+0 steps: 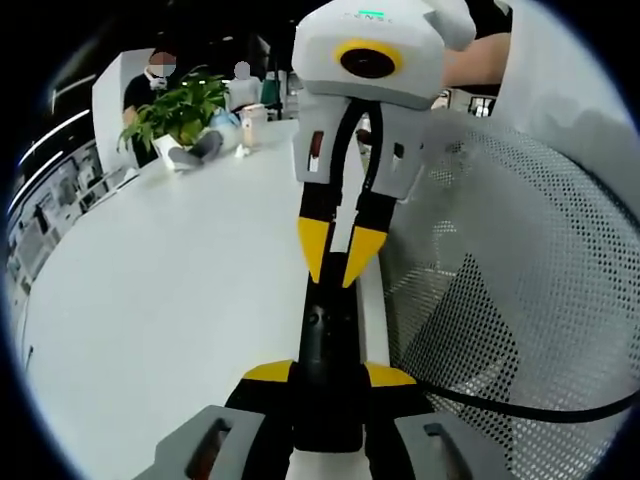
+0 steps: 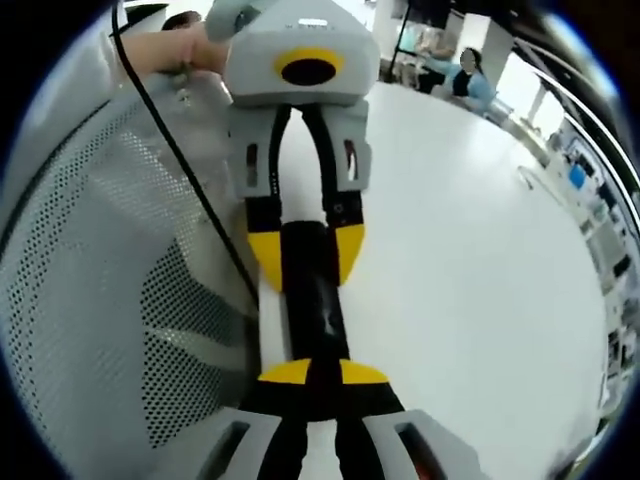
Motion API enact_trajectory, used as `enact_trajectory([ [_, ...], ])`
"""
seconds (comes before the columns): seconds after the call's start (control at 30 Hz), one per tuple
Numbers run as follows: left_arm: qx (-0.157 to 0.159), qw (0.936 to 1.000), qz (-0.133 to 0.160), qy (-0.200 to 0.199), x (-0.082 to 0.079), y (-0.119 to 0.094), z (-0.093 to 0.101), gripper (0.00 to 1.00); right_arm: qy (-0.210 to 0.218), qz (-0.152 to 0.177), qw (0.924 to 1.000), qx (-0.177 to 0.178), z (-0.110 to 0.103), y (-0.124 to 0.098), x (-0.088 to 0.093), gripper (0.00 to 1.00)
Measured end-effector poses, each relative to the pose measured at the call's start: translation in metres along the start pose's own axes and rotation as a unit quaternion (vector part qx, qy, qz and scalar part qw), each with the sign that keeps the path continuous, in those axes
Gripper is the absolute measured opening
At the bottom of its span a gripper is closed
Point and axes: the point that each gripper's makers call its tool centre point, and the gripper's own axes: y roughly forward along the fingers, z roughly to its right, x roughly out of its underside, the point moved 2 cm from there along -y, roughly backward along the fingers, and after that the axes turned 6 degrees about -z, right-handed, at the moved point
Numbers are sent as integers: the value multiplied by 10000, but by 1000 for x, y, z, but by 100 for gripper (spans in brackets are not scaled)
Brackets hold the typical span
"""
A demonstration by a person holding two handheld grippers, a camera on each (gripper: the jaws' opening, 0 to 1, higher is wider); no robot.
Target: Press the specified remote control buttons in sequence, fully releasing each button before pressing the next.
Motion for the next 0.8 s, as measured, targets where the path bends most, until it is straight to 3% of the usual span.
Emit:
enact_trajectory([
  [0.17, 3, 10000, 15, -12, 0, 0, 0, 24, 12, -92, 9999, -119, 2, 1, -1, 5],
  [0.23, 3, 10000, 29, -32, 0, 0, 0, 24, 334, -177, 9990, -258, 3, 1, -1, 5],
  [0.37, 8, 10000, 28, -34, 0, 0, 0, 24, 325, -255, 9986, -333, 3, 1, -1, 5],
  [0.5, 1, 10000, 27, -34, 0, 0, 0, 24, 313, -17, 9992, -245, 2, -1, 1, 5],
  [0.6, 3, 10000, 35, -46, 0, 0, 0, 24, 687, 236, 9974, -30, 2, -1, 1, 5],
  [0.8, 2, 10000, 21, -21, 0, 0, 0, 24, 620, 304, 9975, 145, 4, -2, 1, 8],
])
